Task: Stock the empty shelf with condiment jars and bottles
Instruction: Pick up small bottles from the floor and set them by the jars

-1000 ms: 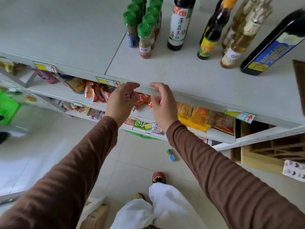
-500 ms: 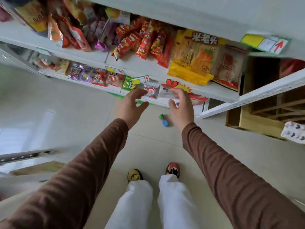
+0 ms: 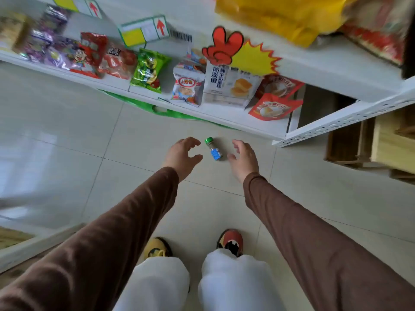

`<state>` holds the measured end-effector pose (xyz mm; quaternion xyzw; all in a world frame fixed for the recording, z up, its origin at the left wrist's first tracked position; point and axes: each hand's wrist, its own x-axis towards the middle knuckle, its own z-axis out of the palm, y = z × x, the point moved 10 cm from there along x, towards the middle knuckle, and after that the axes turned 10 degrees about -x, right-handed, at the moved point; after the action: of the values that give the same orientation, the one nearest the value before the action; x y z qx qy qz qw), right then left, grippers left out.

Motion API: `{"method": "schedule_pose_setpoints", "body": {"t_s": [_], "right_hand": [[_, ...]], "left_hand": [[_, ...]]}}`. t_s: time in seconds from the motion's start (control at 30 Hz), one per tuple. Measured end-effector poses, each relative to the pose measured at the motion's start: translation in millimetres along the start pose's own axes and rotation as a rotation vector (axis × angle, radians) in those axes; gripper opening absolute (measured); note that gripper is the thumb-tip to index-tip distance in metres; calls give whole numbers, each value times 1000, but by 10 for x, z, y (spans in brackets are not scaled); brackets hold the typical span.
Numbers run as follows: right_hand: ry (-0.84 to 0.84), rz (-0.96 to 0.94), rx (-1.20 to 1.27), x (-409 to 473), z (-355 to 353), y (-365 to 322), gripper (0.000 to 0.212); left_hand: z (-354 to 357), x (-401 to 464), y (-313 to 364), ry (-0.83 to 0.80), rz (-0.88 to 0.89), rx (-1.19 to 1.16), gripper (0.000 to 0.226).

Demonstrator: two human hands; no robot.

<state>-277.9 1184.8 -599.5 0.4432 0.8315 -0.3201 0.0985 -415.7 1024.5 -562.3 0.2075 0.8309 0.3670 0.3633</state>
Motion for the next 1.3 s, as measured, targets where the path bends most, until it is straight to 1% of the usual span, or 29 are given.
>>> {"method": "schedule_pose_setpoints", "body": {"t_s": [0.23,0.37,0.53,0.67,0.77,0.87,1.0,1.1,1.2,1.3], "right_hand": [[-65,76,-56,843,1106,719,50],[-90,95,-80,1270,1593,916,54],[-135,106,-126,1617,2039,1038,64],[-118,95,-201,1710,2212,1081,49],[-117,104,-171,1661,2225,1044,47],[-85,92,-73,1471,2028,884,47],[14,11,65,926,1321,422,47],[69,-4,172,386,606,36,48],[81,2,266,-215,-132,-334,49],[129,-33,299,-836,-898,-778,47]], "left_hand": [[700,761,-914,-45,-30,66,39],[1001,1119,-1306,-68,-35,126,38],[1197,1436,-1649,-75,-68,132,38],[1282,1526,-1778,-80,-86,129,37],[1291,1482,-1791,-90,-104,127,36],[1176,1338,-1656,-56,-114,67,32],[900,960,-1171,-8,-132,-109,28],[622,545,-559,-6,-106,-192,27],[240,47,212,-13,-61,-228,27],[-226,-467,986,-19,-20,-298,26]]}}
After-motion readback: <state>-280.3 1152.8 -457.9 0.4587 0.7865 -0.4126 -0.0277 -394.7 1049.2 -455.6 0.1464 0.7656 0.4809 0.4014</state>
